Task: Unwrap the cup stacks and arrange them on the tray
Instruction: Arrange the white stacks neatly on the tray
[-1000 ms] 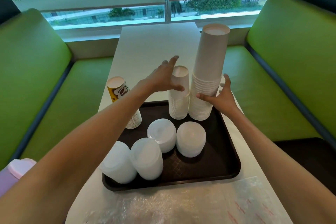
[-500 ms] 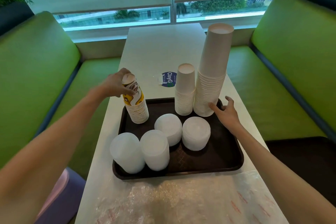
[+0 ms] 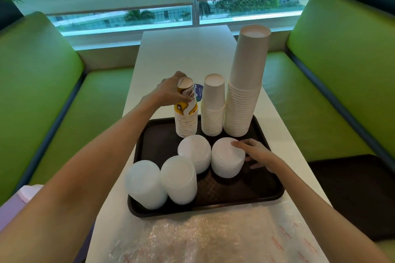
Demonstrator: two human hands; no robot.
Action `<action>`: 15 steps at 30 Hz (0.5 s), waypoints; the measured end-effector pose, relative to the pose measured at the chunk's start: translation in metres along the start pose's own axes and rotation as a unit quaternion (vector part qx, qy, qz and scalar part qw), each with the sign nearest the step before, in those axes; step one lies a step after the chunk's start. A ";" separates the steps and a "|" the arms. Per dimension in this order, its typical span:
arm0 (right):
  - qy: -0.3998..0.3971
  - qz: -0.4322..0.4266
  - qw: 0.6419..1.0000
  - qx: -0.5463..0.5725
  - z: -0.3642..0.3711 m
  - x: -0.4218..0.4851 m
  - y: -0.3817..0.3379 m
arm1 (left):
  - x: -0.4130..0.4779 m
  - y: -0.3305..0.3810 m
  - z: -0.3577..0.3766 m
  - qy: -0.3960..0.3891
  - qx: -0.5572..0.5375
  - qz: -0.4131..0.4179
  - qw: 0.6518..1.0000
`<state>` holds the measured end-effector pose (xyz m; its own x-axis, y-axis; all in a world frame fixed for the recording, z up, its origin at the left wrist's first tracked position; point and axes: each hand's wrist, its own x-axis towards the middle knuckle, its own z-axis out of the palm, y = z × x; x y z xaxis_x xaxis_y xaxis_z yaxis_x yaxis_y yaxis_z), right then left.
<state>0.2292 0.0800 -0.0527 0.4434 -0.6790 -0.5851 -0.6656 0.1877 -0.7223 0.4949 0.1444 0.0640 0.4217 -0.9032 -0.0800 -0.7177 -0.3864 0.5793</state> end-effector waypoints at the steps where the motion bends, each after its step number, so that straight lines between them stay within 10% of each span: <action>1: -0.002 0.002 1.000 0.001 0.001 -0.001 0.000 | 0.000 0.001 0.002 0.000 -0.006 0.004 1.000; 15: -0.016 0.012 1.000 0.007 0.011 -0.010 0.001 | -0.036 -0.029 0.004 -0.025 -0.039 -0.132 0.990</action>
<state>0.2306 0.0947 -0.0512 0.4465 -0.6508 -0.6141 -0.6684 0.2136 -0.7124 0.4986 0.1870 0.0462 0.5604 -0.7809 -0.2759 -0.5397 -0.5970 0.5935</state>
